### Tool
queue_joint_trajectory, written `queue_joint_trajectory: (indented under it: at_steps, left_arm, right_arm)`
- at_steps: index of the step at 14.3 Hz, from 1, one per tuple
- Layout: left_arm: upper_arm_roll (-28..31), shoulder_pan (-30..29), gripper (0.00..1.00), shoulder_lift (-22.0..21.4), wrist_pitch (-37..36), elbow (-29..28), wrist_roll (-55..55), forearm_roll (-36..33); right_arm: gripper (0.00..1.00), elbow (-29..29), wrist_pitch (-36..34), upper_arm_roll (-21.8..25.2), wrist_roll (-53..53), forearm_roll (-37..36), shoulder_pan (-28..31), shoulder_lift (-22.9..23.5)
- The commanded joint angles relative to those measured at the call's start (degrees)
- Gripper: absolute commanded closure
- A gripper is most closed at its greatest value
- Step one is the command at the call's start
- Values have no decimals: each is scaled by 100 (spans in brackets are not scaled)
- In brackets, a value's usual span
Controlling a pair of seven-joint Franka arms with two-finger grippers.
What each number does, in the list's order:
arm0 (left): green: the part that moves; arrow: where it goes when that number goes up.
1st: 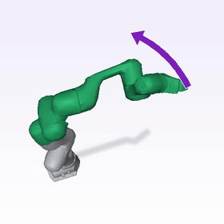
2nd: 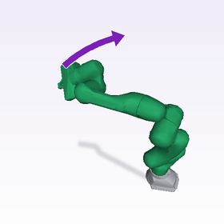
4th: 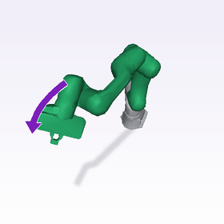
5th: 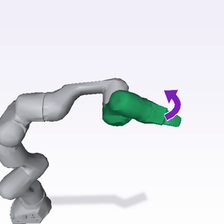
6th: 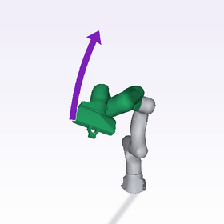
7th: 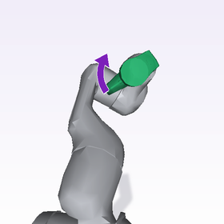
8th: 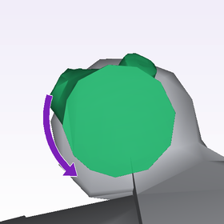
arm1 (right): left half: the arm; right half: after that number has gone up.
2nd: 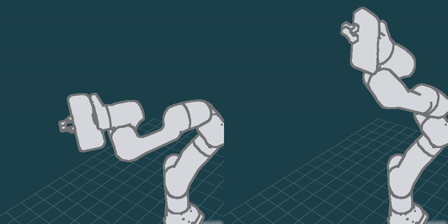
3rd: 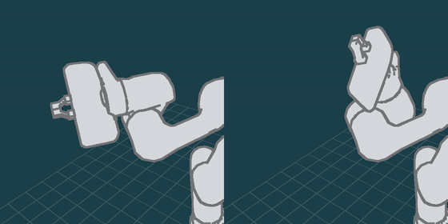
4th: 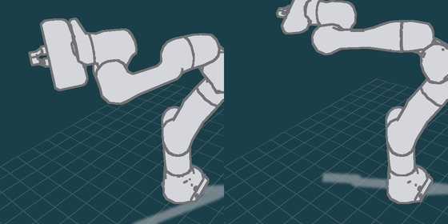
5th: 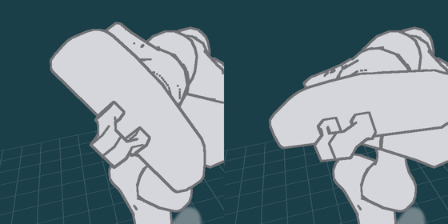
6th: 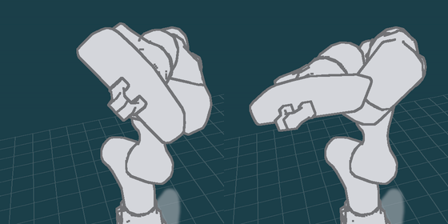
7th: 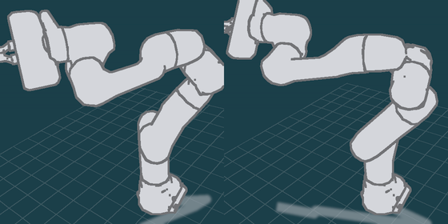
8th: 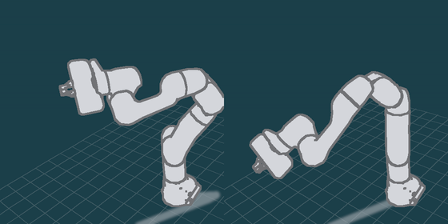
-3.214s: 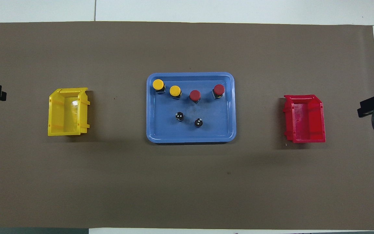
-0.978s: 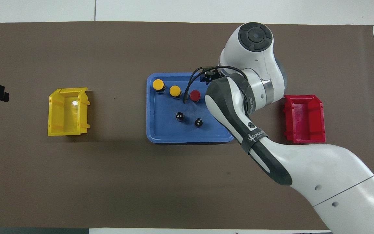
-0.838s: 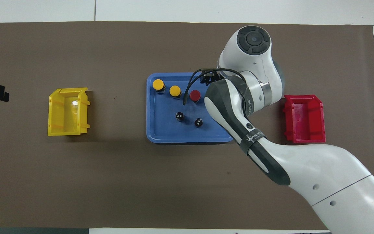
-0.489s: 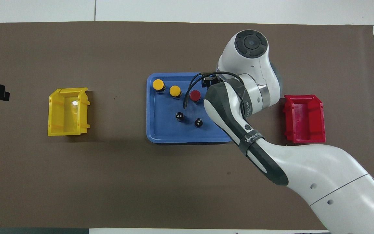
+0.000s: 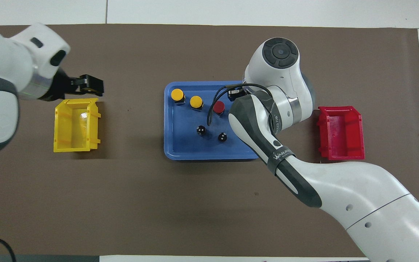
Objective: Sort red and yellow buttons by color
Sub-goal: 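Carry the red button into the red bin while the left gripper grasps a yellow button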
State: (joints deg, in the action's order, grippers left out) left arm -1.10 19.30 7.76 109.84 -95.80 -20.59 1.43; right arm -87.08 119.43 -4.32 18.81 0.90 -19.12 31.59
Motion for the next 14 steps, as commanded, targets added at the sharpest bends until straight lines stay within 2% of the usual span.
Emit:
queue_joint_trajectory:
  at_steps: [1,3,6,9,11,12,13,14]
  left_arm:
    - [101,537,0,794,676,272,-689,24]
    - [101,750,0,1313,1029,403,-929,7]
    - [118,987,0,1815,1398,474,-1226,-28]
    - [101,1005,1,2036,1716,466,-1377,-99]
    - [101,1031,7,2115,1830,466,-1473,-99]
    - [101,1040,19,2142,1839,466,-1500,-99]
    - [101,1040,53,2142,1831,457,-1518,-90]
    - [101,1032,96,2142,1830,439,-1518,-99]
  right_arm:
    - [84,-56,-147,-25,-185,33,92,-144]
    - [84,173,-445,-16,-482,42,258,-222]
    - [85,174,-1217,-25,-982,112,636,-871]
    - [85,16,-2114,-16,-1887,112,1215,-1548]
    - [85,-369,-2379,-7,-2423,103,1785,-1865]
    - [85,-571,-2354,-16,-2470,112,2050,-1936]
    - [85,-861,-2275,-7,-2487,112,2139,-2076]
    - [85,-1125,-2162,-7,-2488,112,2184,-2182]
